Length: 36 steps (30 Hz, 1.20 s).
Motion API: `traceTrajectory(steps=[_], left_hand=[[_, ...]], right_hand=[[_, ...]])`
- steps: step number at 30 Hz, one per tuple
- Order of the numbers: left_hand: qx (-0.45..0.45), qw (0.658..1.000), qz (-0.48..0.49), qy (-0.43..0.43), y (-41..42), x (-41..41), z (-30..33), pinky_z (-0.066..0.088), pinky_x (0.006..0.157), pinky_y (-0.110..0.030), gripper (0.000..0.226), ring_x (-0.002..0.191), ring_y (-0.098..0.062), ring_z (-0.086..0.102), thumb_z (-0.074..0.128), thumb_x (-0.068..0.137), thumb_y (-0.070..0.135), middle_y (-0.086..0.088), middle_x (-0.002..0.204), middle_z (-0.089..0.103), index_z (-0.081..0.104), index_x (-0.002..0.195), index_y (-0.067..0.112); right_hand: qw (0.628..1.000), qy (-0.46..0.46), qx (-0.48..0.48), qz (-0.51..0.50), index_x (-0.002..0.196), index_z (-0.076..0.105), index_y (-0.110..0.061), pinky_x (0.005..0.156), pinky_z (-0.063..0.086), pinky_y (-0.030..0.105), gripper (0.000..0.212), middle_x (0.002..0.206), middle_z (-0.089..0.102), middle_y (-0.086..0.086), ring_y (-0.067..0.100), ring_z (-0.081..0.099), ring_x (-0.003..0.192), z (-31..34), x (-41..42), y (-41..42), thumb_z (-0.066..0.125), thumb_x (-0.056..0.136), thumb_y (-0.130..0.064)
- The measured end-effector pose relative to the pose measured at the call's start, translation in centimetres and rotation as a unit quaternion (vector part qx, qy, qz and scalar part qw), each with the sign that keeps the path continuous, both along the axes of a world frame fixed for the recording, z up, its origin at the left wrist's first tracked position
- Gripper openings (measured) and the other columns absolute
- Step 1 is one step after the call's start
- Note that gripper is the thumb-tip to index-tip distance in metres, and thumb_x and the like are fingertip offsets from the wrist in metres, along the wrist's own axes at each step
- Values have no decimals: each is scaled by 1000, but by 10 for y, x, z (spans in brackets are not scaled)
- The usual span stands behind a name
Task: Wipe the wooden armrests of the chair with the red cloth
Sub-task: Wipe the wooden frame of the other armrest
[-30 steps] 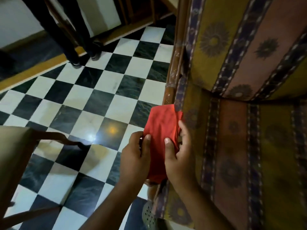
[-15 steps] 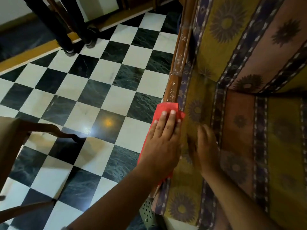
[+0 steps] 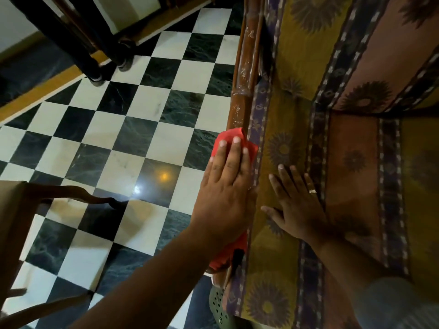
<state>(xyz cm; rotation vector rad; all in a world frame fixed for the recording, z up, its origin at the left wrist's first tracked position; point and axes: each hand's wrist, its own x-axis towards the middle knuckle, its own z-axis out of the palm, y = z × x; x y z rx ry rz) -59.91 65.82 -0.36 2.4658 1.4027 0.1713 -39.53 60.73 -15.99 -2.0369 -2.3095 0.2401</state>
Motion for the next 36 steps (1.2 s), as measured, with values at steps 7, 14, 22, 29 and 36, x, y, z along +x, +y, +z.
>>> traceTrajectory(steps=[7,14,22,29,36], left_hand=[[-30,996,49,-72,49,19,2,7,126,-45,67,154,-25,-8,32,105,43,-11,168,0,6,157,11],[15,1000,-3,-6,40,14,4,0,125,-45,69,152,-26,-14,20,102,50,-9,167,-3,4,157,11],[8,996,-93,-10,74,16,10,-6,121,-39,62,154,-26,-6,32,105,39,-9,168,6,12,157,11],[-28,995,15,-94,101,34,12,-7,122,-33,65,154,-30,-10,32,107,36,-14,167,-2,5,157,5],[-27,995,-85,-40,105,22,16,5,126,-50,60,154,-30,-7,36,105,29,-12,167,6,16,156,6]], right_hand=[[1000,-5,-25,-7,157,21,-21,123,14,55,88,168,9,6,29,6,155,2,0,-2,26,91,-78],[1000,-14,-21,-7,157,22,-20,122,15,54,87,168,10,6,30,10,154,0,-1,-2,28,91,-78],[999,-22,-27,-3,157,21,-19,121,17,55,88,168,13,8,30,10,154,-3,1,-2,25,92,-78],[999,-27,-25,-9,158,17,-19,122,15,55,89,168,10,8,28,6,155,-5,0,-2,25,92,-78],[999,-20,-27,-3,157,22,-18,122,15,55,88,168,13,8,29,7,155,-4,1,-2,27,91,-77]])
